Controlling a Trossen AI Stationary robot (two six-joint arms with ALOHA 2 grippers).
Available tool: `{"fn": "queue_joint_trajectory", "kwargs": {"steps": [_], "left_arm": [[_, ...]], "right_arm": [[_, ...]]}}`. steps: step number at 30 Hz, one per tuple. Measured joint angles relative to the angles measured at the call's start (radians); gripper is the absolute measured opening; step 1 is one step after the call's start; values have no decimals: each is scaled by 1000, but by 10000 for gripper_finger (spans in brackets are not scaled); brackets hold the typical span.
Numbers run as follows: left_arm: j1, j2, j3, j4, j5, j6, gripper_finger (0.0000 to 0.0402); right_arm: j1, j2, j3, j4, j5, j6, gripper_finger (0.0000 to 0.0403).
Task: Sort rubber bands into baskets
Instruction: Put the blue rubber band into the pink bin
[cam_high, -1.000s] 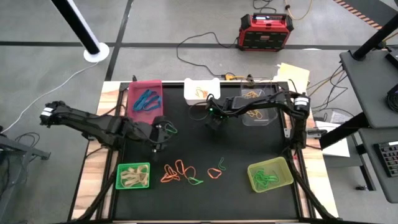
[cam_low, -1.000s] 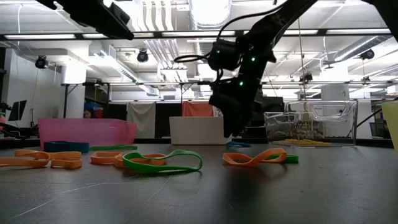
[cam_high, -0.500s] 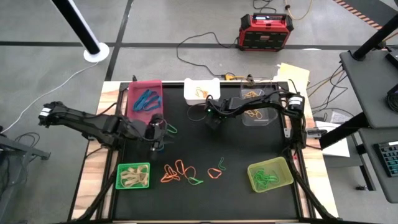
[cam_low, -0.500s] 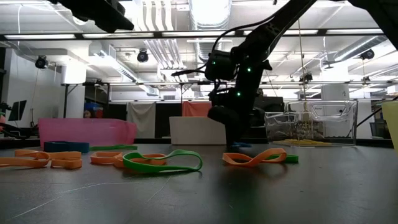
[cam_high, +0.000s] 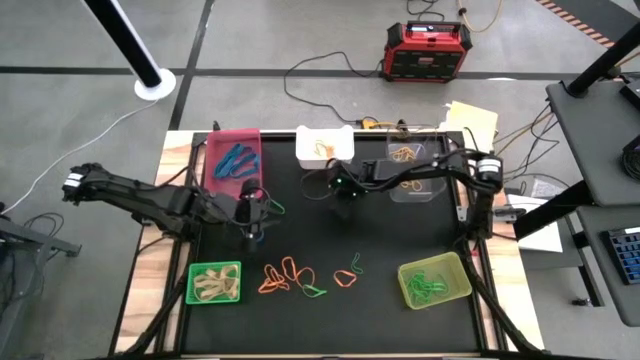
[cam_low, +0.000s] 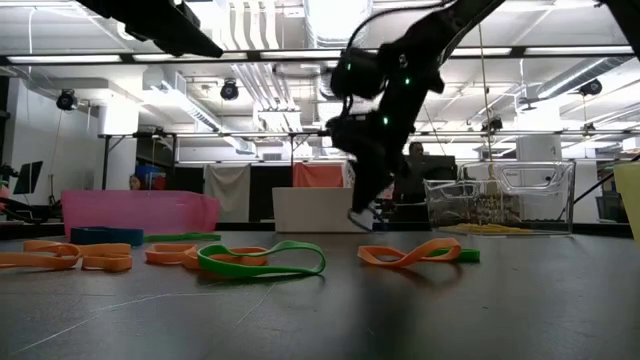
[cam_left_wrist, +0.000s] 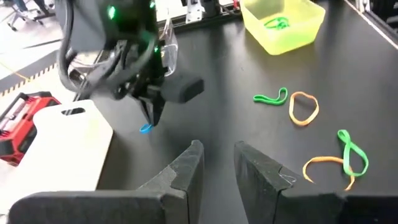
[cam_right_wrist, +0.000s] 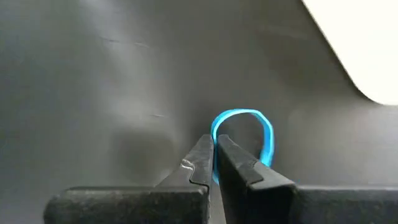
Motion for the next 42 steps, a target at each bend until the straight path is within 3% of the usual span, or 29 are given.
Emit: {"fn": "queue_joint_trajectory", "kwargs": {"steps": [9, 17, 26, 42], "left_arm": [[0, -8, -188, 303, 53, -59, 79], [0, 35, -305, 511, 50, -87, 144], [2, 95, -304, 560, -9, -70, 196], [6, 220, -303, 744, 1, -38, 187]], "right_arm": [[148, -65, -54, 335, -199, -59, 9], [223, -52, -57, 618, -291, -116, 9], [229, -57, -57, 706, -342, -174, 9], [230, -57, -42, 731, -390, -230, 9]]}}
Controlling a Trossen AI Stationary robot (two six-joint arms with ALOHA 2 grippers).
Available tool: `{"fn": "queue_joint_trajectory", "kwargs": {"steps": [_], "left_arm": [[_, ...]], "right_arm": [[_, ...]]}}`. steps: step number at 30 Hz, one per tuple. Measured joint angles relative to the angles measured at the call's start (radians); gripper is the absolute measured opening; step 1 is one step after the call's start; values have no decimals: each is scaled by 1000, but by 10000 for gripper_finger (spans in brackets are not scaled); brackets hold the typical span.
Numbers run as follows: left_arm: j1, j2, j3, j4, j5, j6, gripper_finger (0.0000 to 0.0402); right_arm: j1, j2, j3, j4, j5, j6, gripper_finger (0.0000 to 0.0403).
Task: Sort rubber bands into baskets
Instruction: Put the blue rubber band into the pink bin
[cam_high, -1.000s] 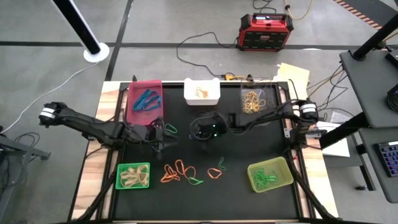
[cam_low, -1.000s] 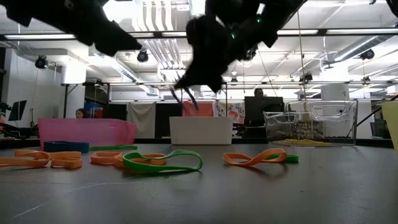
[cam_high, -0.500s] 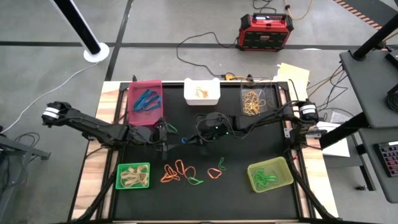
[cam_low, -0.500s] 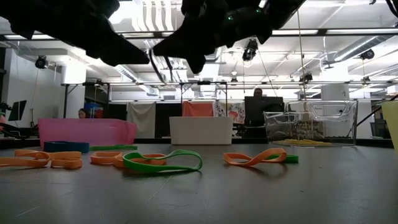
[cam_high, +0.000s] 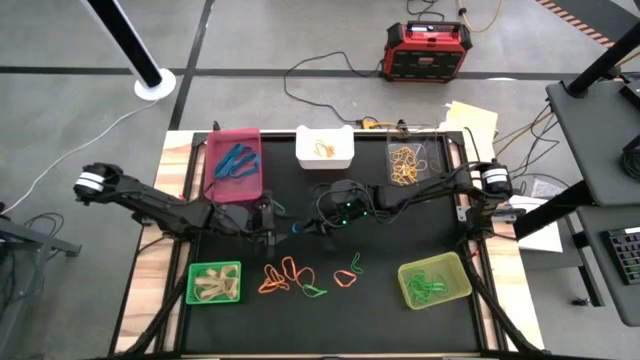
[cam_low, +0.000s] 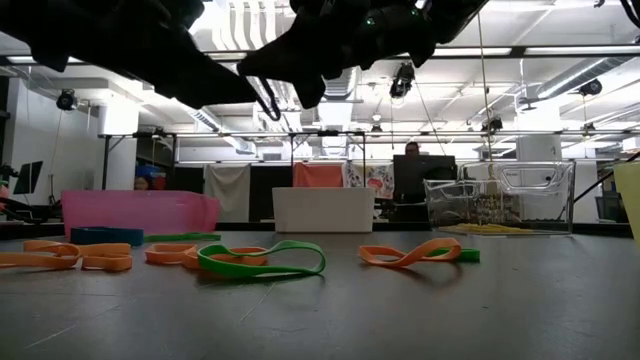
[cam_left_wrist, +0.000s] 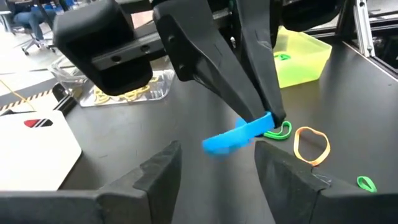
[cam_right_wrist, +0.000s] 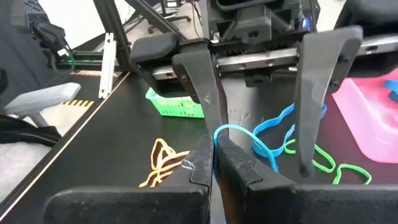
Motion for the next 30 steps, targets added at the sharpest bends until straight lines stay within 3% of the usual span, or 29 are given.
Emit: {"fn": "queue_joint_trajectory", "kwargs": {"steps": [5, 13, 23, 30], "left_arm": [[0, 19, 0, 0, 0, -3, 138], [0, 30, 0, 7, 0, 5, 9], [0, 22, 0, -9, 0, 7, 1], [0, 5, 0, -50, -39, -12, 0]], "right_arm": [[0, 0, 0, 3, 1, -14, 9], [-1, 0, 0, 3, 5, -20, 9], [-7, 0, 0, 1, 10, 3, 10], [-14, -2, 0, -43, 141, 28, 46]]}}
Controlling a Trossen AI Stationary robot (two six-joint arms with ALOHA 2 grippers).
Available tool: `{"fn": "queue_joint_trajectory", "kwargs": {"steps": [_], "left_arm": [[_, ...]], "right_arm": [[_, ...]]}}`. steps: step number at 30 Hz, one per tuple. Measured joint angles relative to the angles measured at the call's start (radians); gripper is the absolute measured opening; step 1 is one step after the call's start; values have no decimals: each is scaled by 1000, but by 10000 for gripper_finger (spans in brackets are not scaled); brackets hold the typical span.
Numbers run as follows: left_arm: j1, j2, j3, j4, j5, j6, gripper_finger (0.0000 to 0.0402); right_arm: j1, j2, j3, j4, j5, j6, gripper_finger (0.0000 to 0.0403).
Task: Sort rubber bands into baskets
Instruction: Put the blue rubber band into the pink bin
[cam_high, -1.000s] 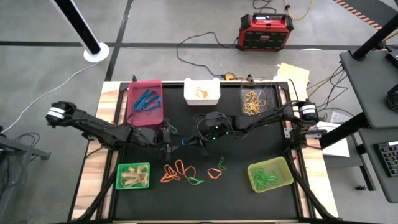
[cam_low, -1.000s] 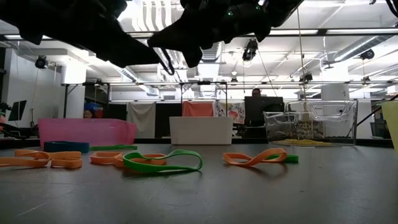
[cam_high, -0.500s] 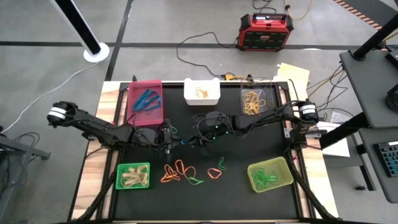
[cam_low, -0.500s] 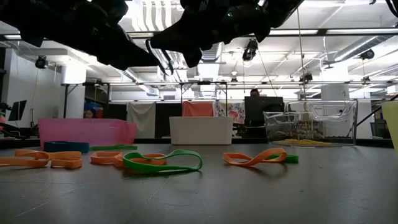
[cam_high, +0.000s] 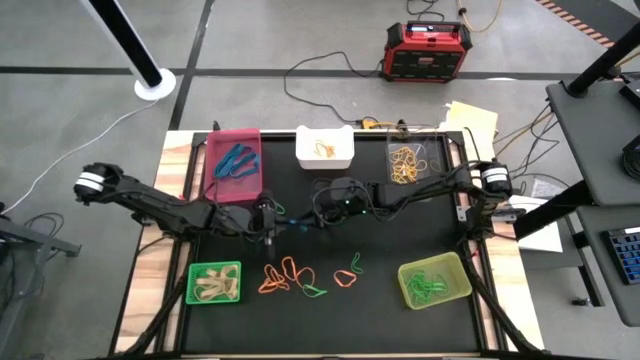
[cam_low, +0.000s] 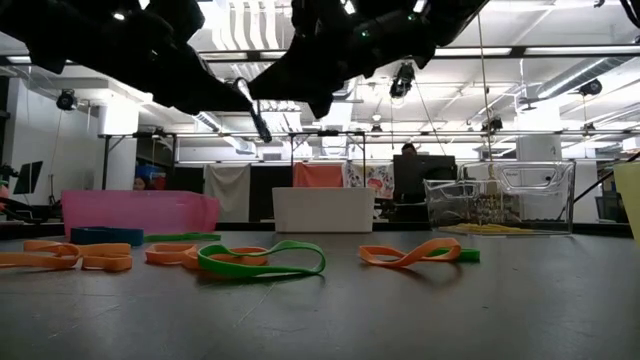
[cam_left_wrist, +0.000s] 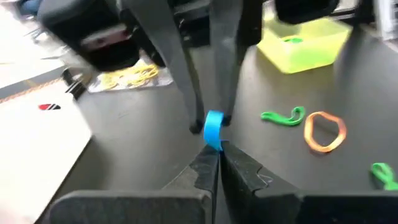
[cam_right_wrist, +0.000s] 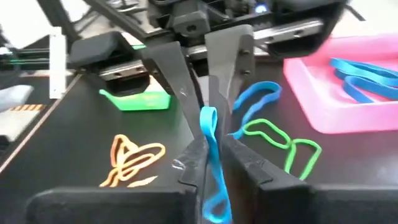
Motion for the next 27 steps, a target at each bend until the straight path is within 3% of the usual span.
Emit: {"fn": "queue_joint_trajectory", "kwargs": {"steps": [7, 13, 16, 22, 27], "left_arm": [[11, -40, 38, -222, -121, -88, 0], [48, -43, 188, -701, -304, -246, 0], [87, -42, 262, -947, -363, -341, 0], [270, -40, 350, -1319, -485, -507, 0], [473, -40, 350, -1327, -486, -538, 0]], "right_arm": [[-18, -1, 0, 0, 68, 62, 114], [-47, -3, 0, -31, 258, 145, 157], [-57, -3, 0, -67, 302, 169, 171], [-61, -3, 0, -89, 302, 174, 187], [-61, -3, 0, -95, 302, 177, 187]]}}
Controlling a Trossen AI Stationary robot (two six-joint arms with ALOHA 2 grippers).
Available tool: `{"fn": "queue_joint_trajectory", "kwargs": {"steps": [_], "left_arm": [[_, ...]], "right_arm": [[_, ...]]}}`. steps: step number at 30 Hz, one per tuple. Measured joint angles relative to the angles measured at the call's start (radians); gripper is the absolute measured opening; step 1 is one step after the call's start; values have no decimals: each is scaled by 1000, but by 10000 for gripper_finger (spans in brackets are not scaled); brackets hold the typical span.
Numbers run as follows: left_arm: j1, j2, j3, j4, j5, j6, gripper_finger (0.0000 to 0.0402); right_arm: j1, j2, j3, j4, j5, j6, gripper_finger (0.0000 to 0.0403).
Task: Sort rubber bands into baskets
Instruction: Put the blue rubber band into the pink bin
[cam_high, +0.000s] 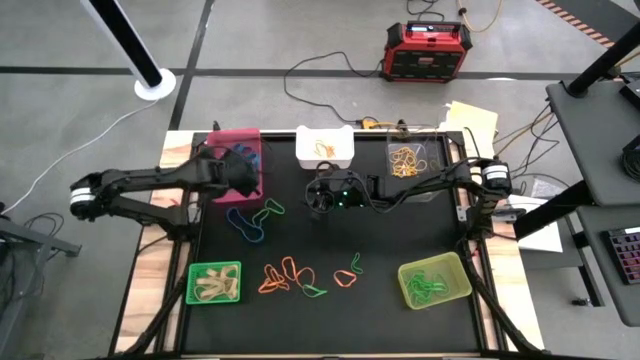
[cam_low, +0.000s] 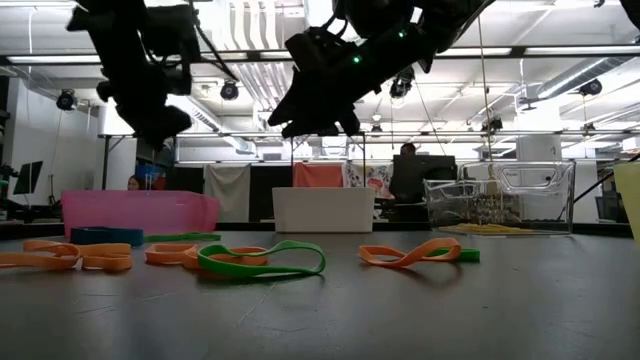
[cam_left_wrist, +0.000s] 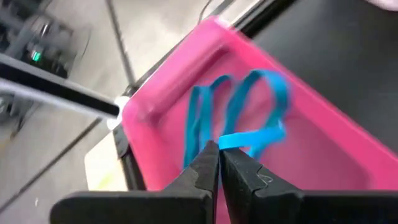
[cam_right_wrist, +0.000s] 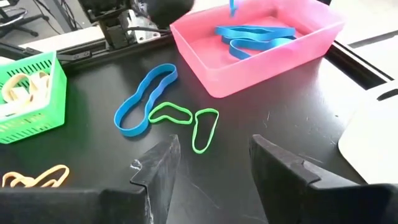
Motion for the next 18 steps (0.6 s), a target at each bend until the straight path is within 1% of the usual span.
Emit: {"fn": "queue_joint_trajectory", "kwargs": {"steps": [3, 6, 14, 18], "left_arm": [[72, 0, -8, 9, 1, 18, 5], [100, 0, -10, 8, 5, 21, 30], [101, 0, -11, 9, 10, 21, 136], [100, 0, -11, 9, 47, 18, 176]], "right_arm": [[1, 0, 0, -17, 0, 5, 189], [2, 0, 0, -32, 0, 6, 189], [2, 0, -4, -35, 0, 13, 189], [2, 0, -9, -34, 0, 13, 189]]}}
